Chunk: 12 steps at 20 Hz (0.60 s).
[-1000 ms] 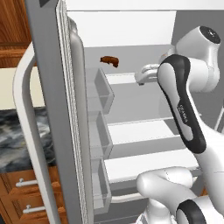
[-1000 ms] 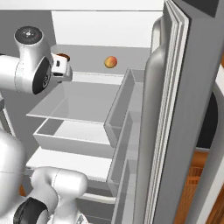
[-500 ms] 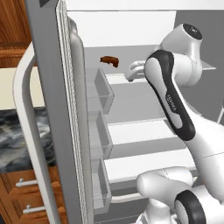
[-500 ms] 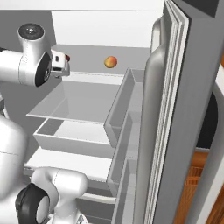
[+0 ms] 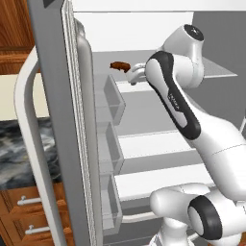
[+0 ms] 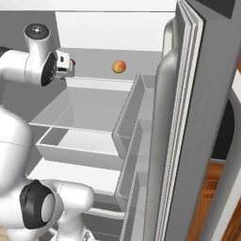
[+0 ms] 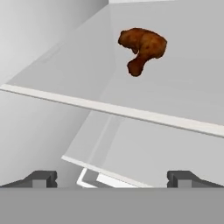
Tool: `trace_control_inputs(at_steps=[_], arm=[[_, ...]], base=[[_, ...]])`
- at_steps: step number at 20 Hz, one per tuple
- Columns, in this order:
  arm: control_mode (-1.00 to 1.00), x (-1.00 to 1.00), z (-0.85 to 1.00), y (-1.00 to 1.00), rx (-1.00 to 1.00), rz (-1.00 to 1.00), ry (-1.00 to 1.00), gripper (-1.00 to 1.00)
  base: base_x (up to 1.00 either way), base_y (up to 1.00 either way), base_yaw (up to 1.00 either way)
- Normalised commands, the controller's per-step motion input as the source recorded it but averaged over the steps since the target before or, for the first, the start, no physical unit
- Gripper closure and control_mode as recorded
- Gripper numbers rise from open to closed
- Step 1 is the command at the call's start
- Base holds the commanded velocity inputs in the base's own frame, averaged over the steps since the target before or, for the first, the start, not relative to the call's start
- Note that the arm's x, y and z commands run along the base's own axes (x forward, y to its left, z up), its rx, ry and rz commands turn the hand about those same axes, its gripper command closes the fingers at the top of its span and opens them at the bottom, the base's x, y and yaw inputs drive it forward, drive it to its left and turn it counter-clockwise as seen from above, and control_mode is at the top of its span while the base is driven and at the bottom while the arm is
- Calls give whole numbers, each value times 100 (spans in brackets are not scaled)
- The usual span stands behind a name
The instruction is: Open the fridge, remove the mango, lemon wedge, and chicken drumstick, and place them on any counter.
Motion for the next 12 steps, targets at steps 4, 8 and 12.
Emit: trace_control_inputs(at_steps=[4, 8, 12], arm=[[-100, 35, 0, 9, 0, 0, 0, -100], [-100, 31, 0, 7, 0, 0, 0, -100], [-100, 32, 0, 8, 0, 0, 0, -100]], base=[[0, 0, 0], [0, 0, 0], [0, 0, 0]])
